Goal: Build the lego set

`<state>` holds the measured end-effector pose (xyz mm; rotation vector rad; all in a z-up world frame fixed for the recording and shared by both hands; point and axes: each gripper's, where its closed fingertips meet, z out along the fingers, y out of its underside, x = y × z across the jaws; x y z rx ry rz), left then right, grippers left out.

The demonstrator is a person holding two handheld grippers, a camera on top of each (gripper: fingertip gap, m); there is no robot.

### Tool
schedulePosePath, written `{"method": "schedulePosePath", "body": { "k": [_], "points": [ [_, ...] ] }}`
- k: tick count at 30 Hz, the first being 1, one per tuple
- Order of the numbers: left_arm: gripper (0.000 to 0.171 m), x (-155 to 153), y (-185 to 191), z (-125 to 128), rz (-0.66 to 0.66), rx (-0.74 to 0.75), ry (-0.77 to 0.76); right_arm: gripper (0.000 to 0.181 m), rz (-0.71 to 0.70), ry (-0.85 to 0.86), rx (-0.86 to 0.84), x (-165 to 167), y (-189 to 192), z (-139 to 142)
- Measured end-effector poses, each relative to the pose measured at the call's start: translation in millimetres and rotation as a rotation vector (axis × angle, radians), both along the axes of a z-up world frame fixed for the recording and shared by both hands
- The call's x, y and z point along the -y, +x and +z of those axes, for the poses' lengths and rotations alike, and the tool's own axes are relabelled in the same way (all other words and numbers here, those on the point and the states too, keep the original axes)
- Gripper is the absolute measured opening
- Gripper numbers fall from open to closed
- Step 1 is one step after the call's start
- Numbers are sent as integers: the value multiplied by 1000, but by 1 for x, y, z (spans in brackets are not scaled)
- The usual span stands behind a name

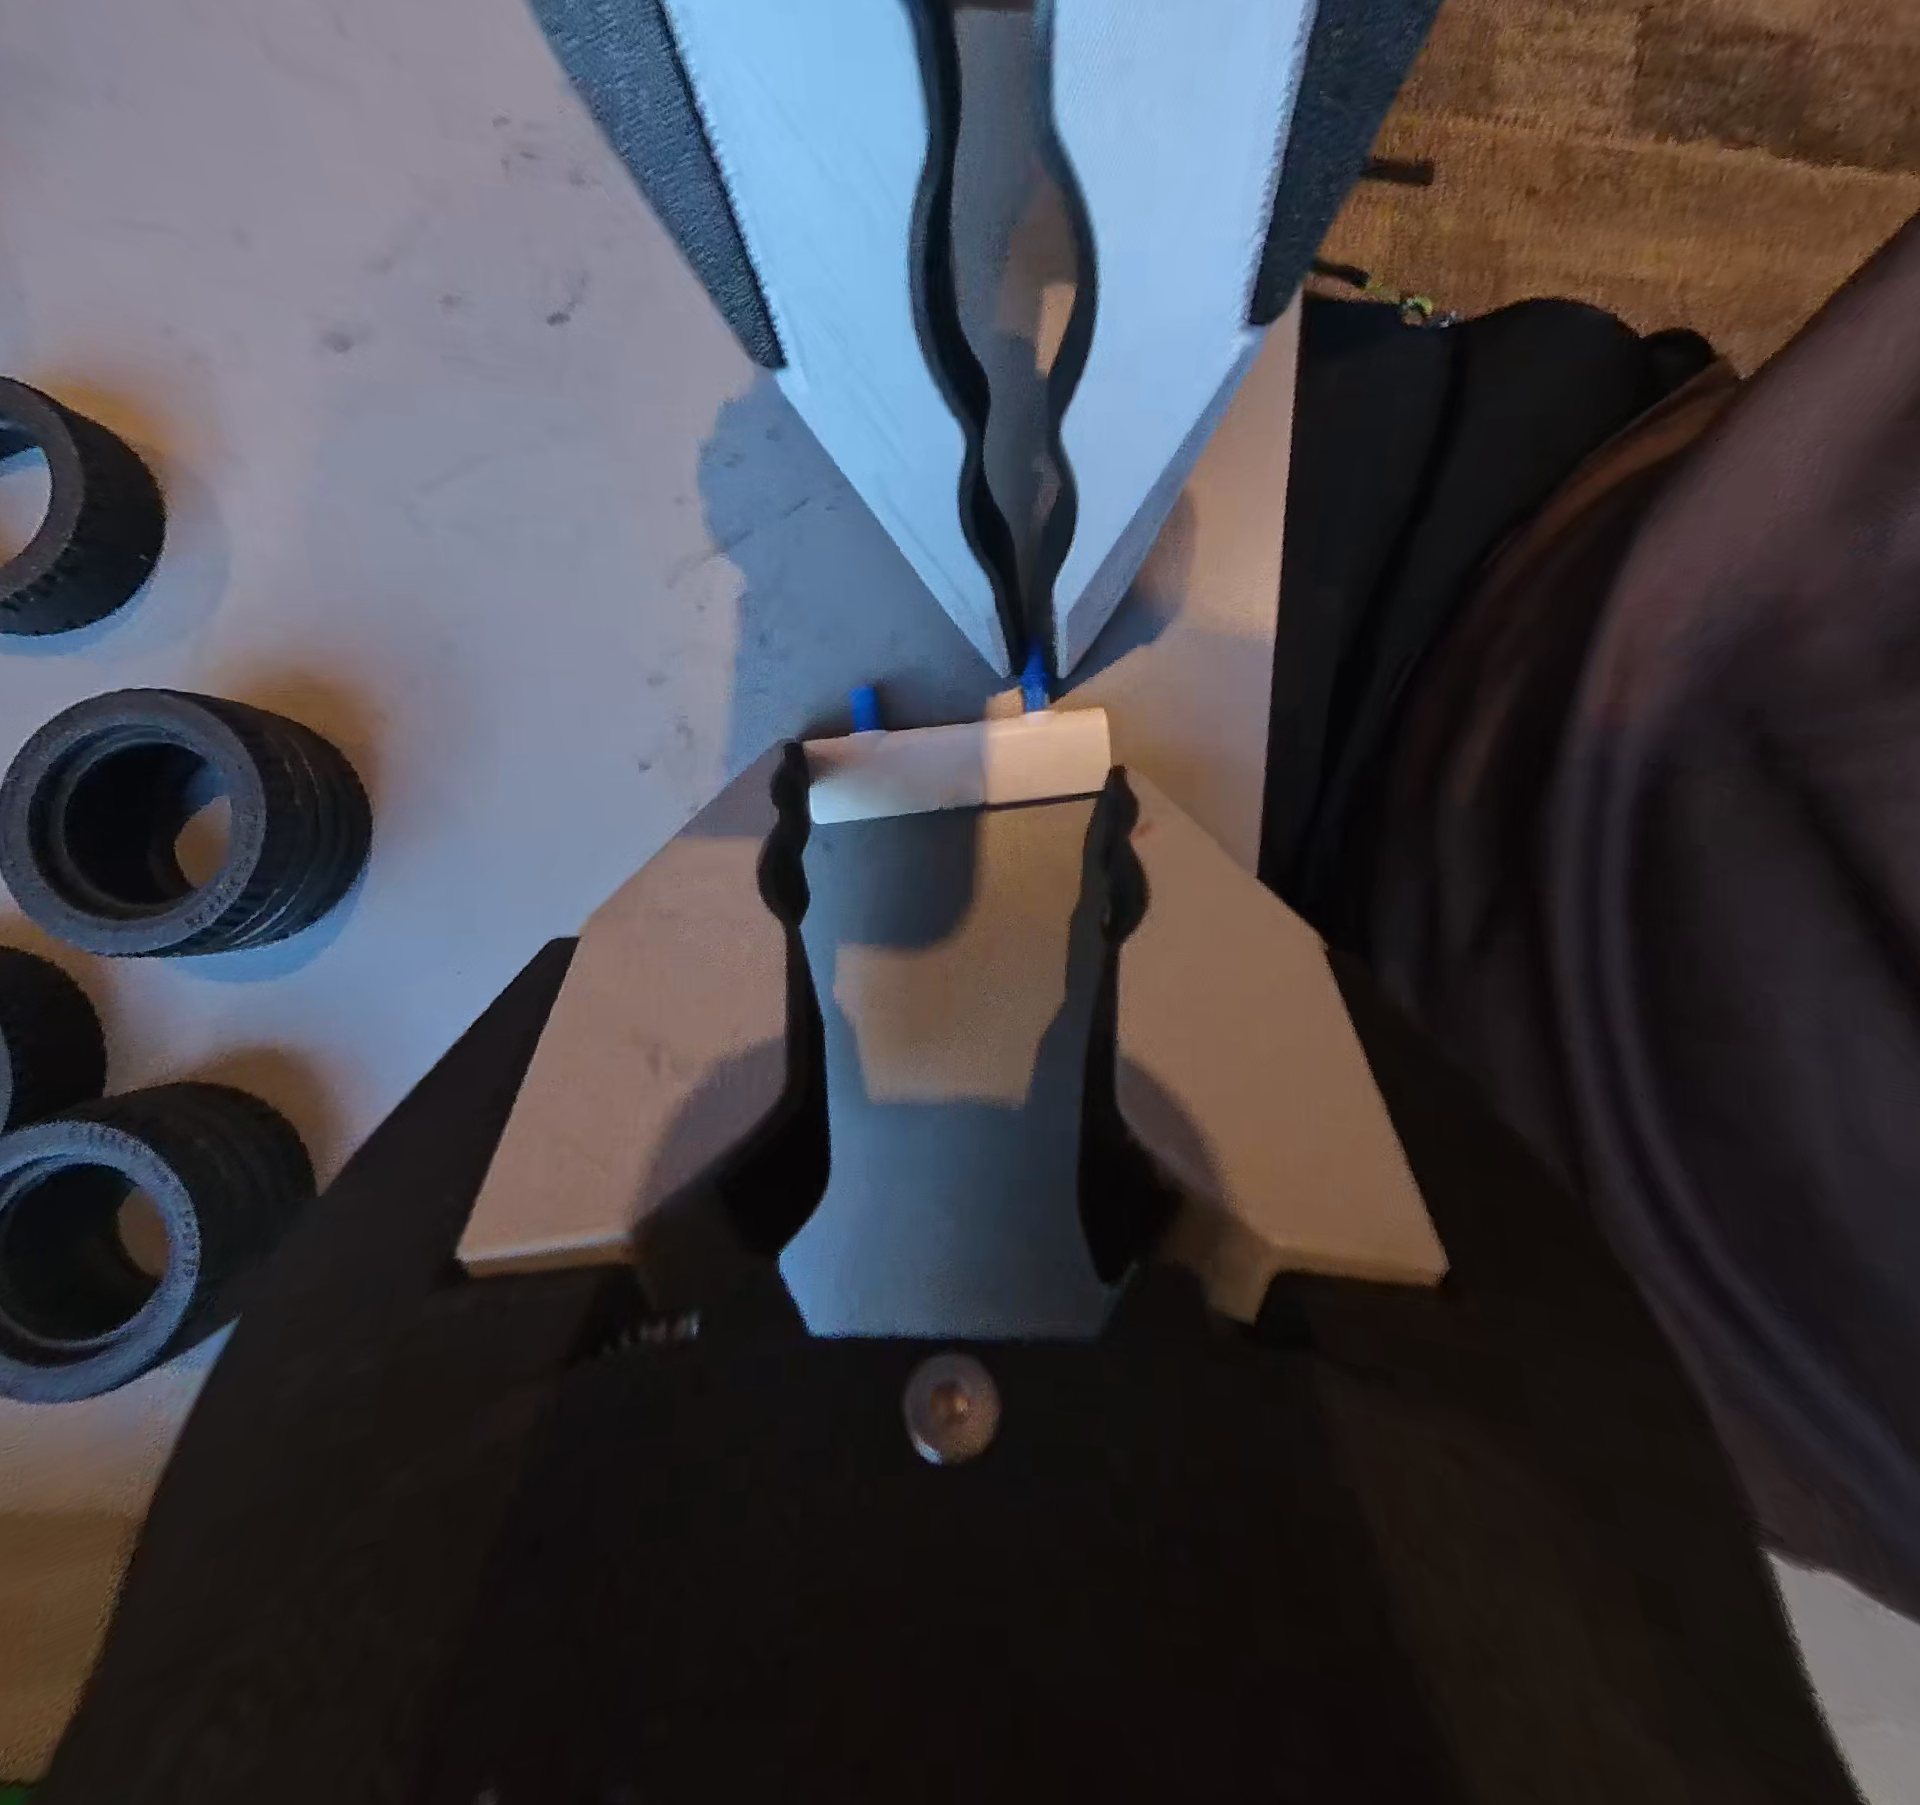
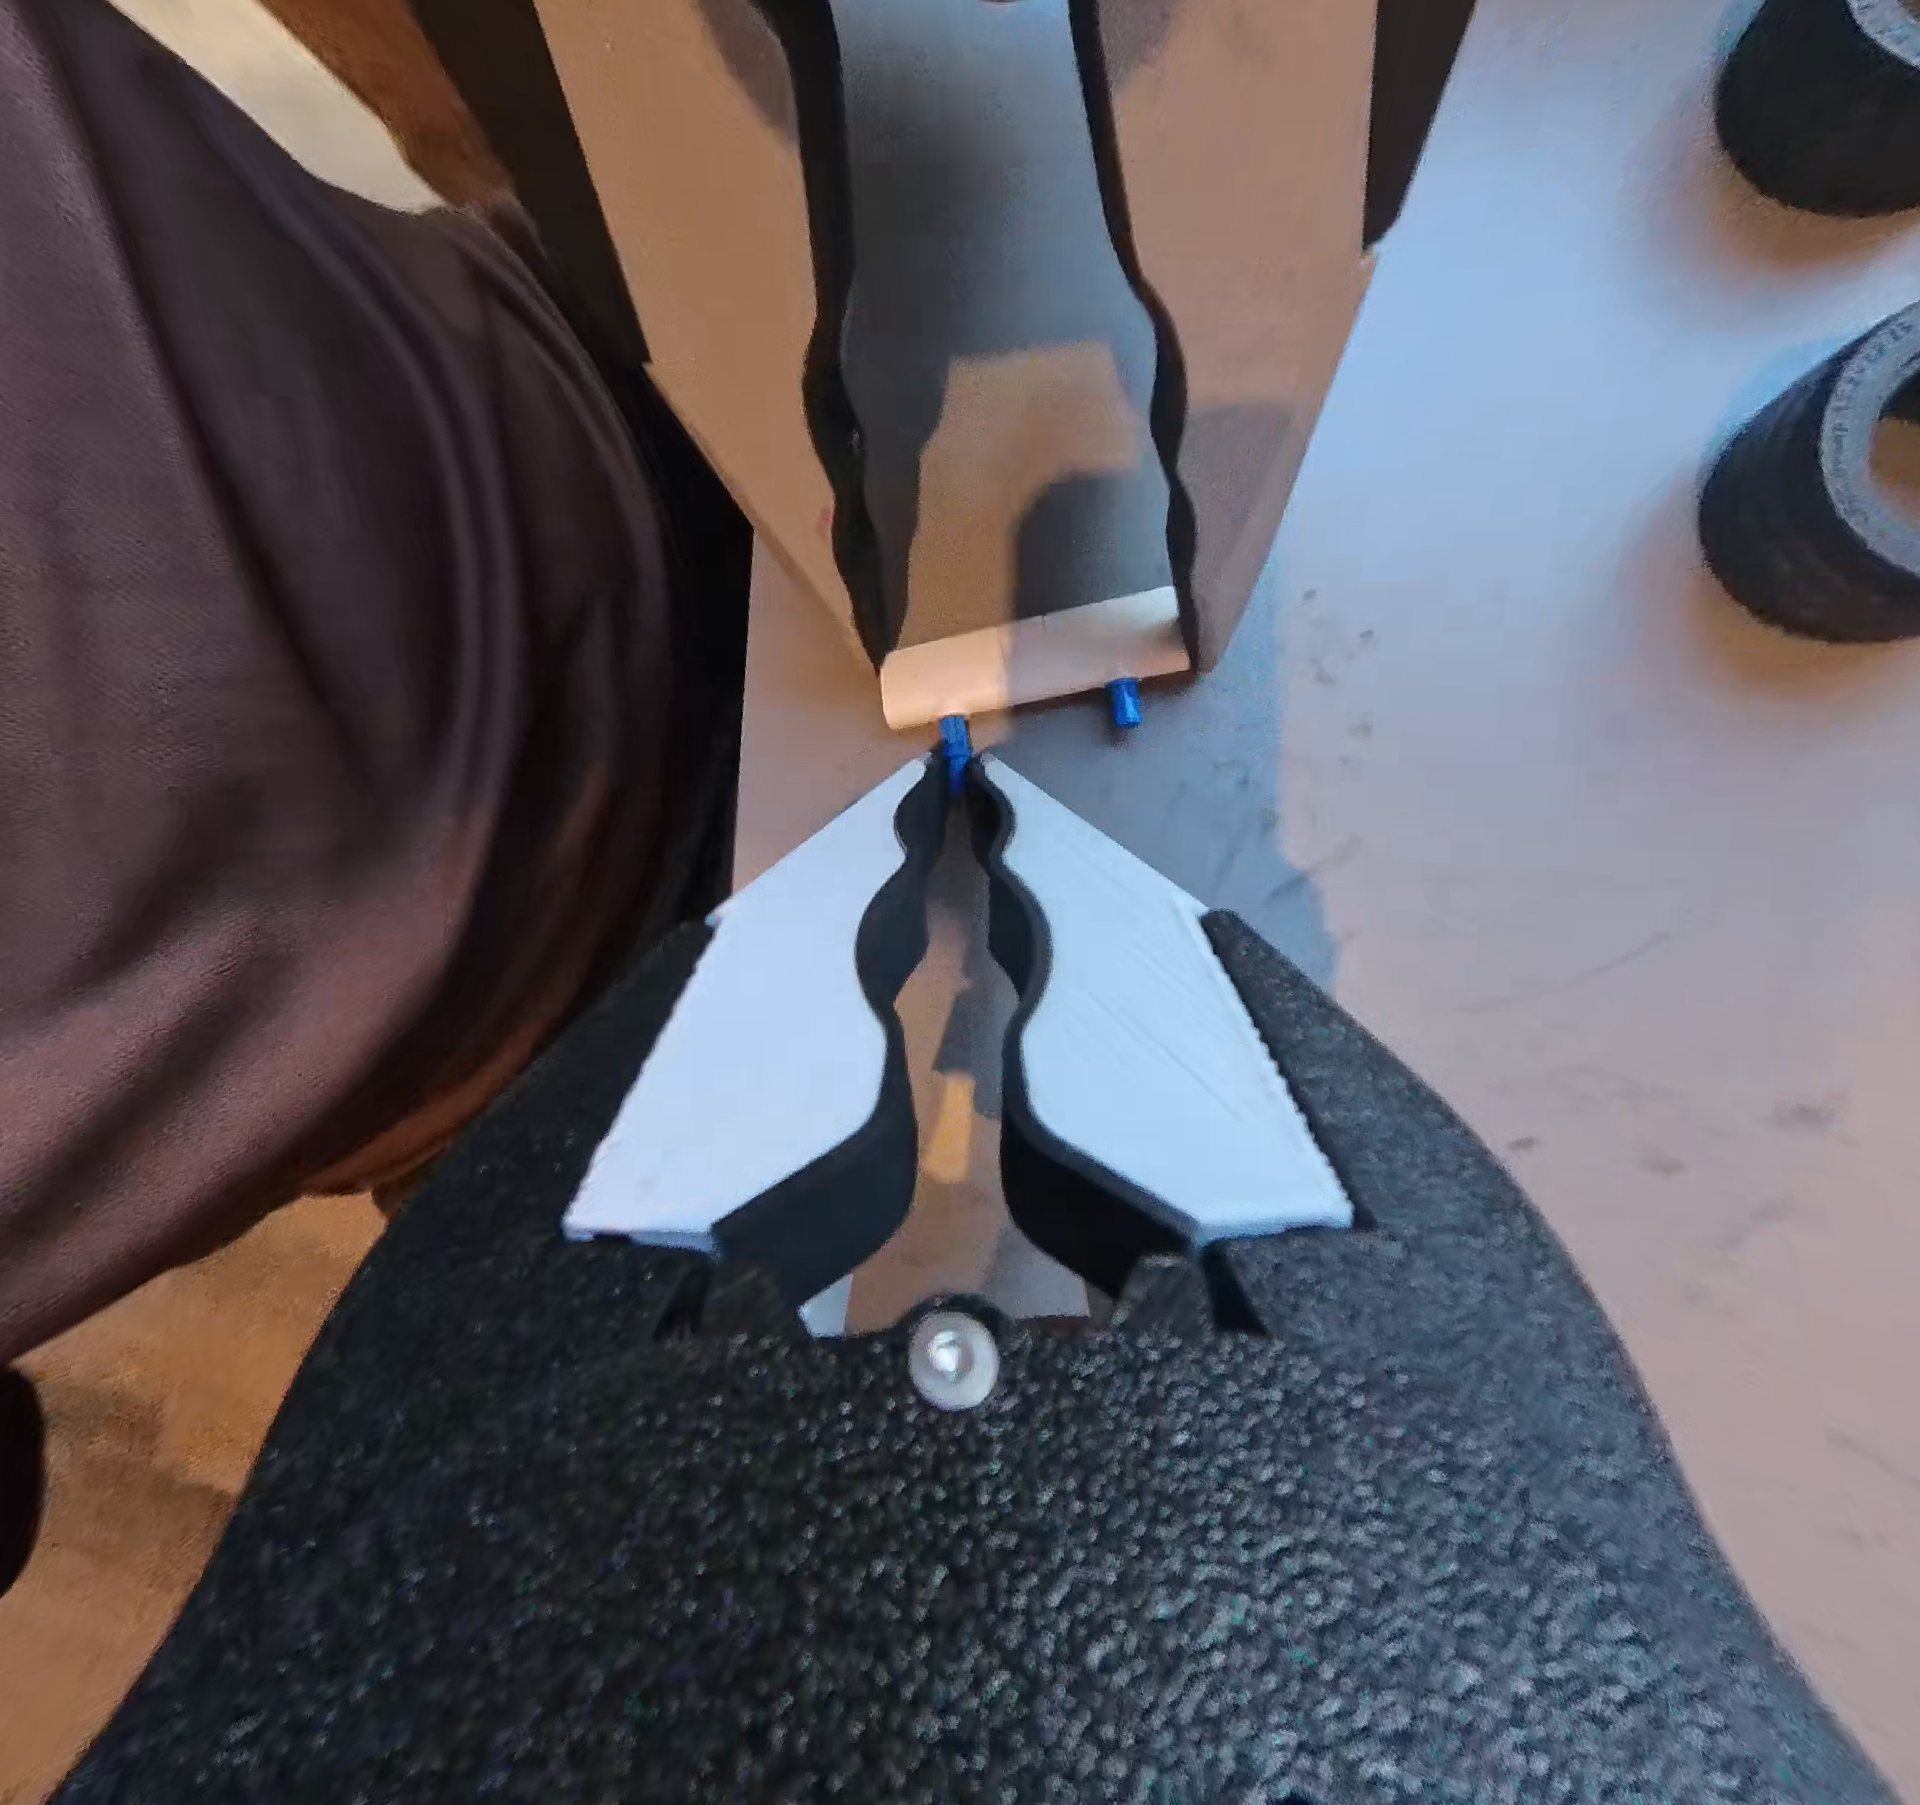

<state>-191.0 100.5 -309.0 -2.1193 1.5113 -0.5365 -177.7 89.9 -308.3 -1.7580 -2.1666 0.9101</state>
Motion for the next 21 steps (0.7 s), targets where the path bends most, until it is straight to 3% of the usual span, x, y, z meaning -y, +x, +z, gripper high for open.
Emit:
{"method": "schedulePosePath", "body": {
  "k": [1, 10, 21],
  "points": [
    [55, 0, 0, 0, 7, 12, 0, 3, -10, 17, -9, 0, 0, 0],
    [55, -1, 0, 0, -8, 10, 7, 3, -67, 30, -17, 0, 1, 1],
    [55, -1, 1, 0, -46, 18, -4, 1, 92, 148, 28, 1, -1, 1]
  ]
}}
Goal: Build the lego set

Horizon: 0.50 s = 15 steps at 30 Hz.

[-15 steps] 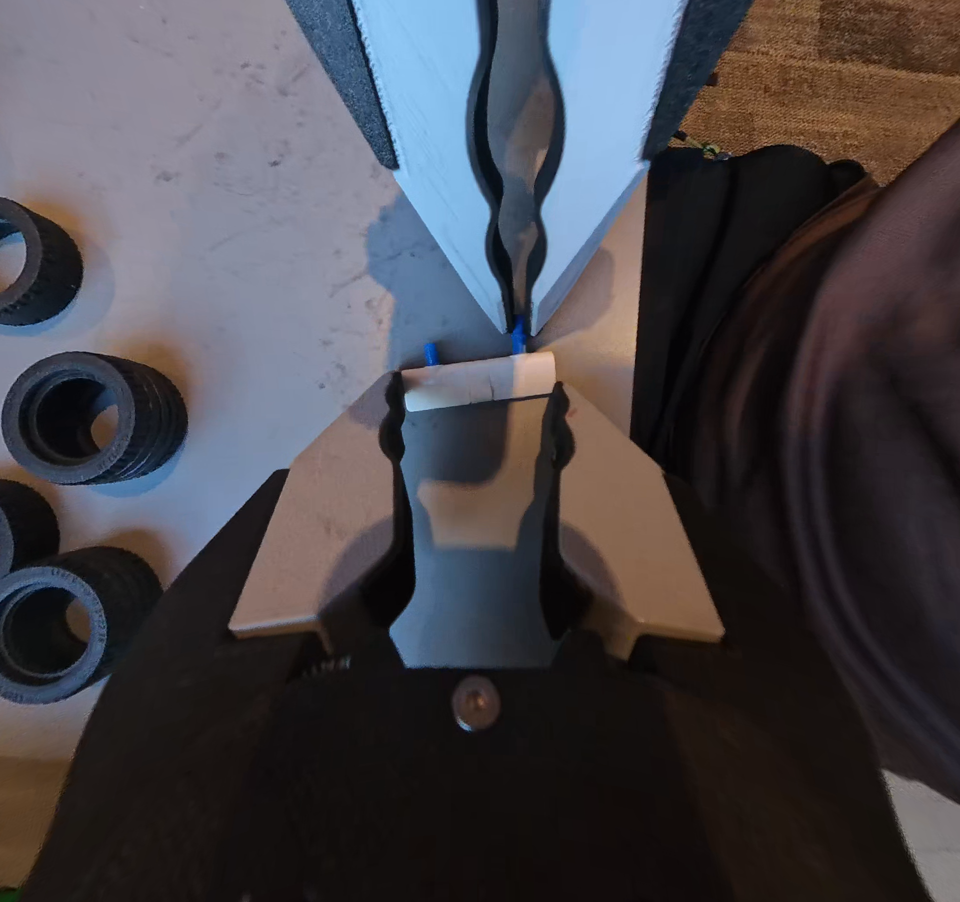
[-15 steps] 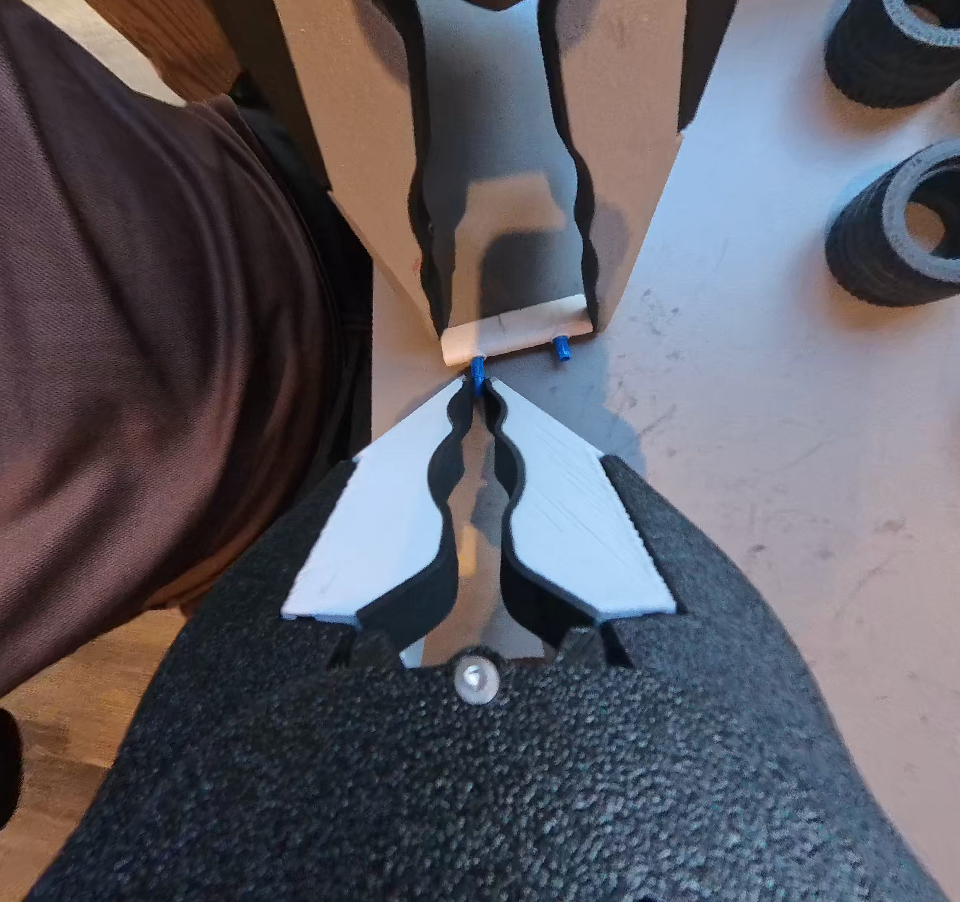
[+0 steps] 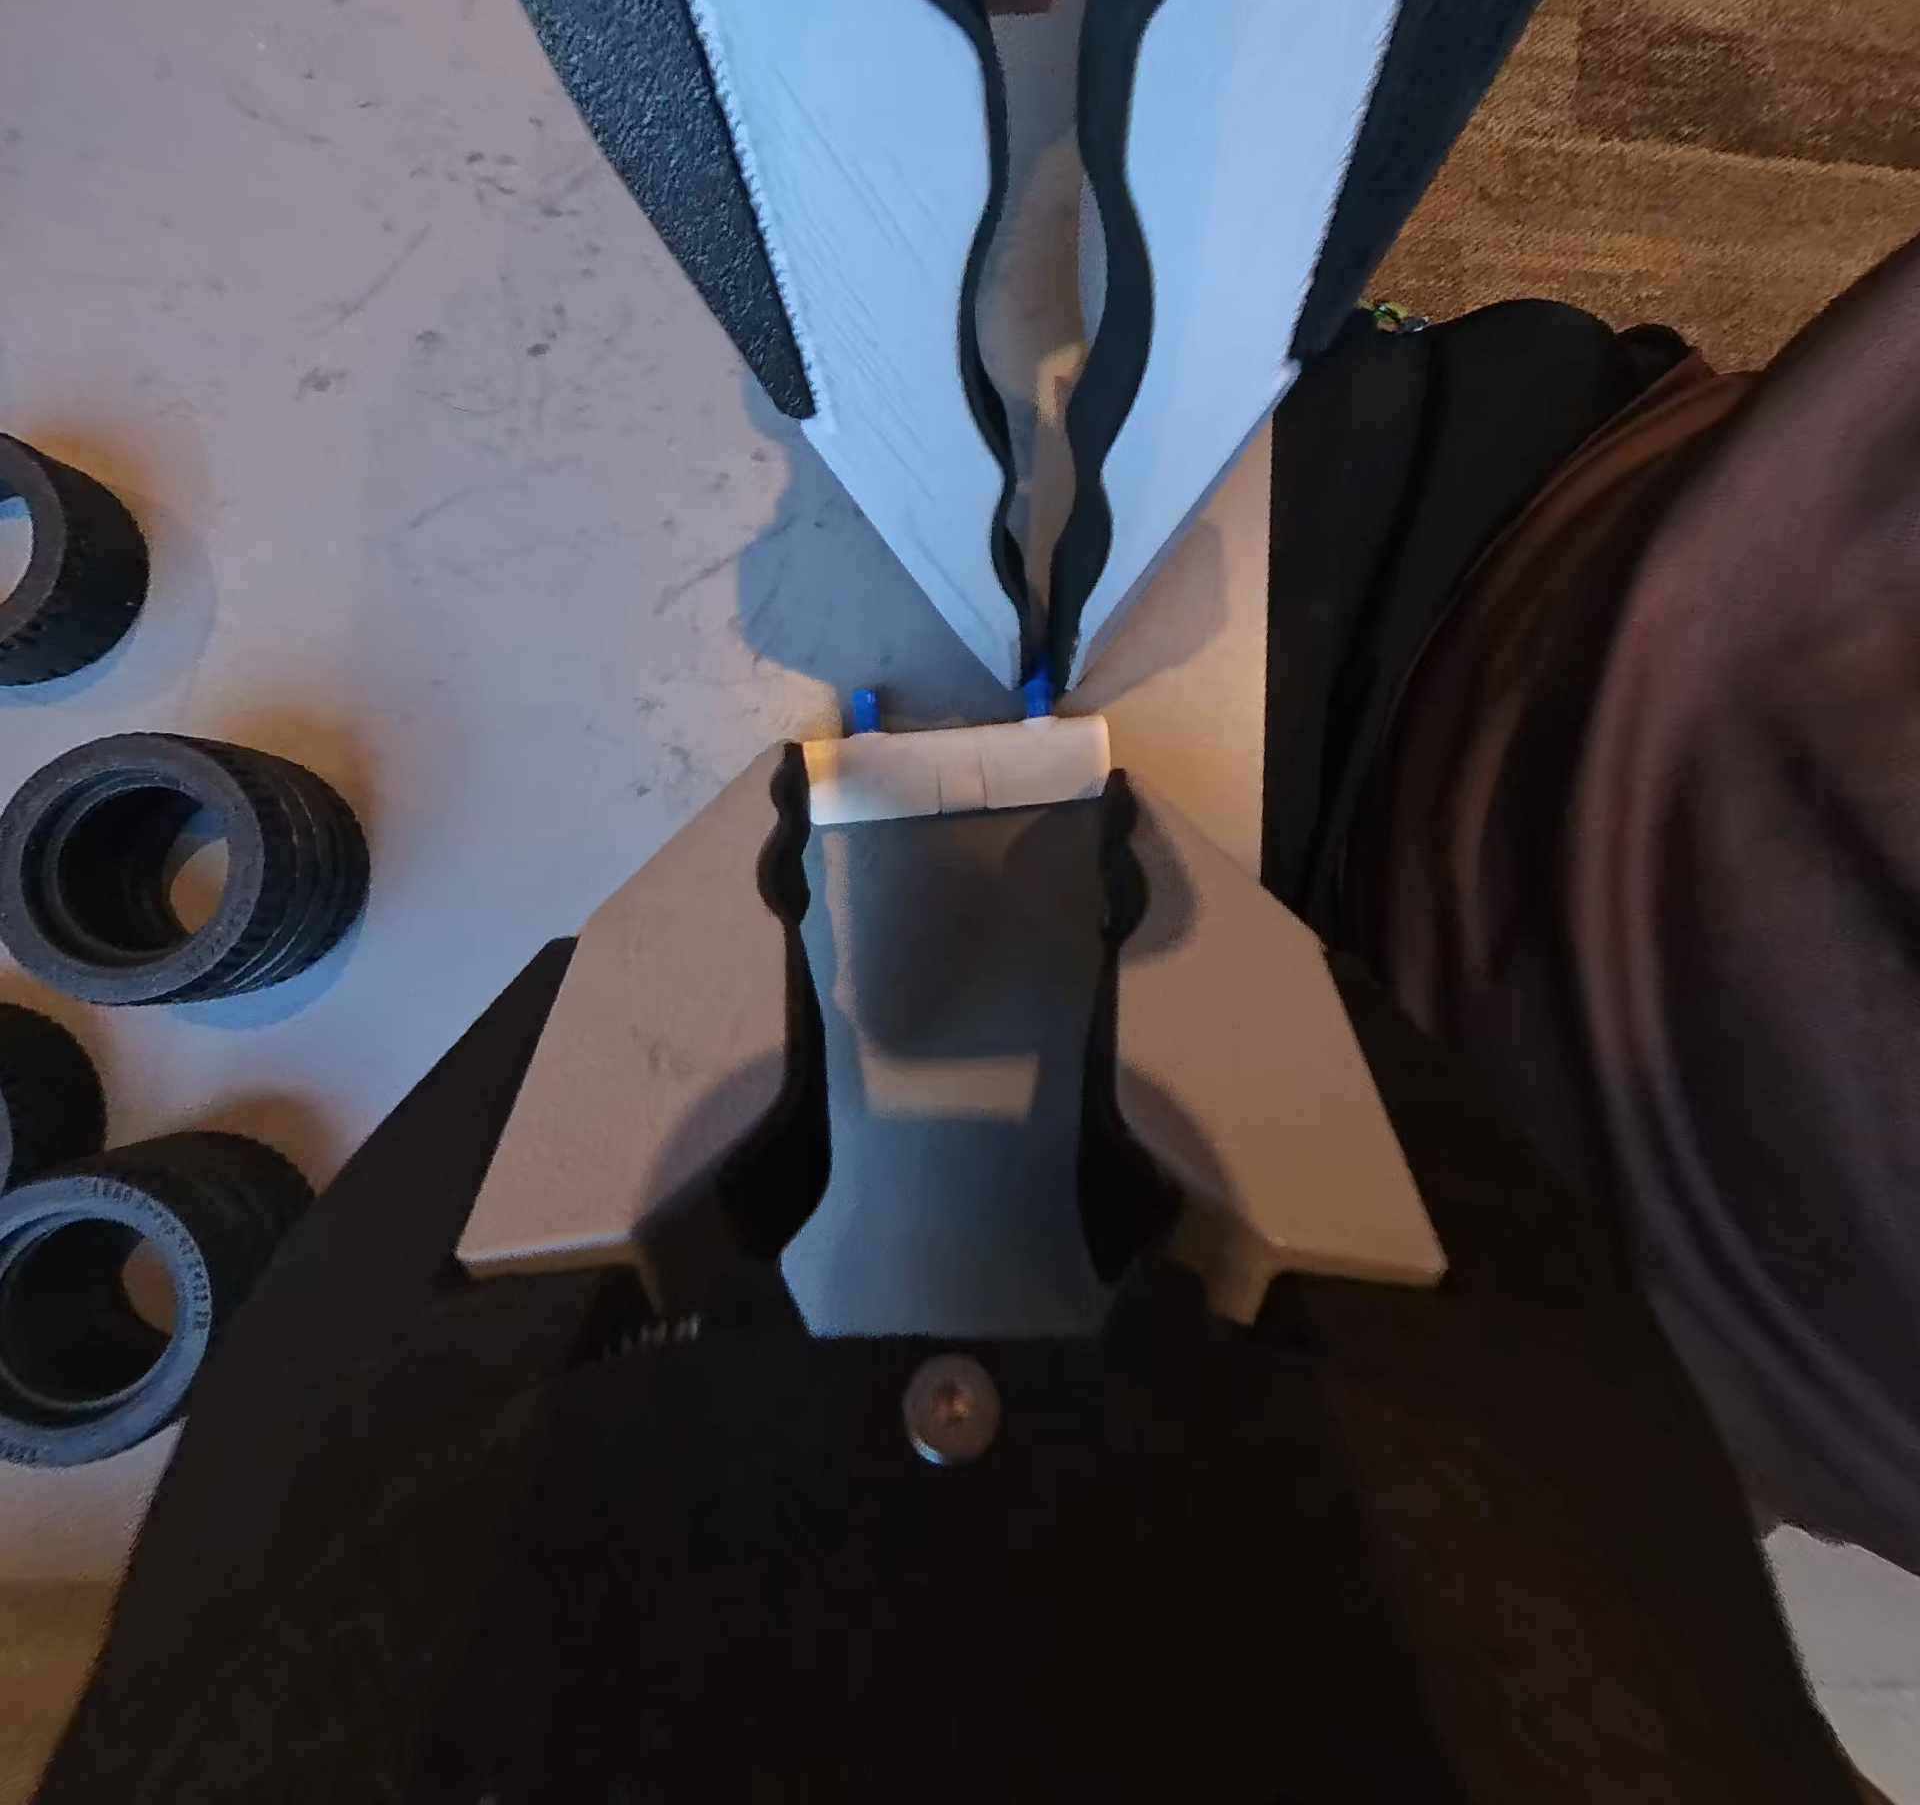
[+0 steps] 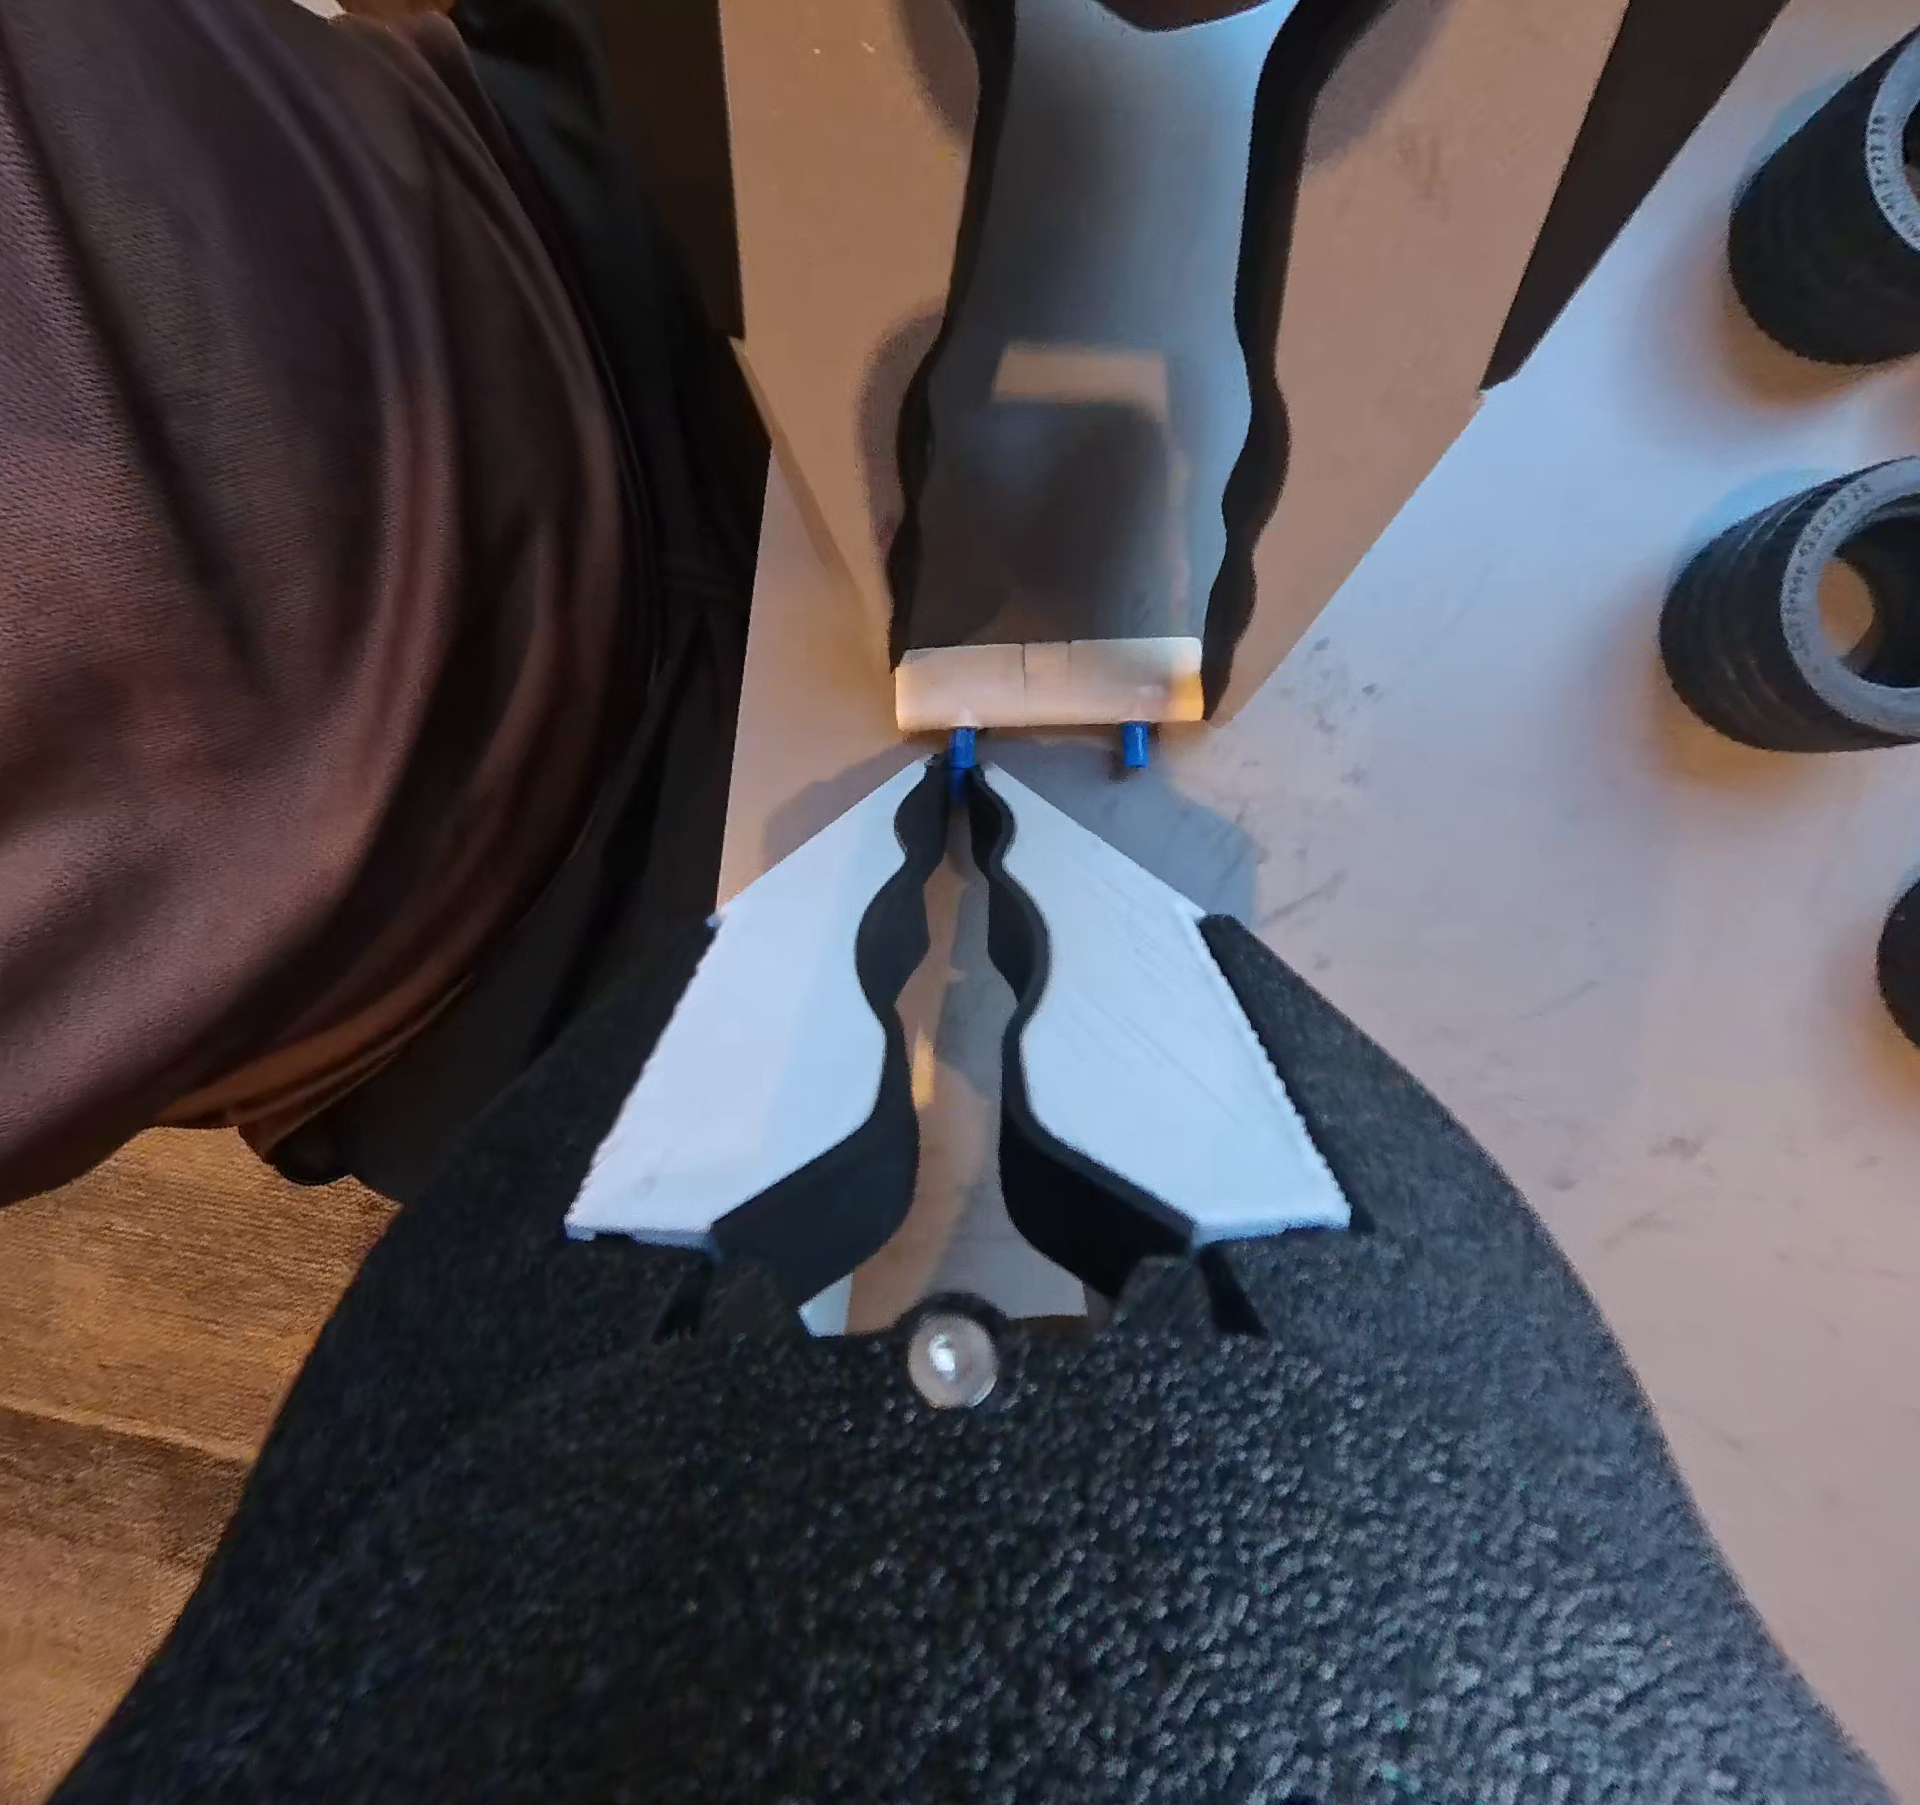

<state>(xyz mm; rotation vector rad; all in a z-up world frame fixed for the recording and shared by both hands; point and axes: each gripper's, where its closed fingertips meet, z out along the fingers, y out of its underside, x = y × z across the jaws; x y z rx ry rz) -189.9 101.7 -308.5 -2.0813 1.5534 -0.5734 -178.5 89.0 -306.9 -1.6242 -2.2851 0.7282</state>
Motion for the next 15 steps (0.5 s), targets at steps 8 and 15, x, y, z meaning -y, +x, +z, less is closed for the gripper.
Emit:
{"method": "schedulePosePath", "body": {
  "k": [8, 15],
  "points": [
    [55, 0, -1, 0, -14, 4, -8, 1, 0, -7, -64, 0, -3, 1],
    [55, 0, -1, 0, -30, -12, -15, 2, -15, 7, -104, 1, -6, 1]
  ]
}}
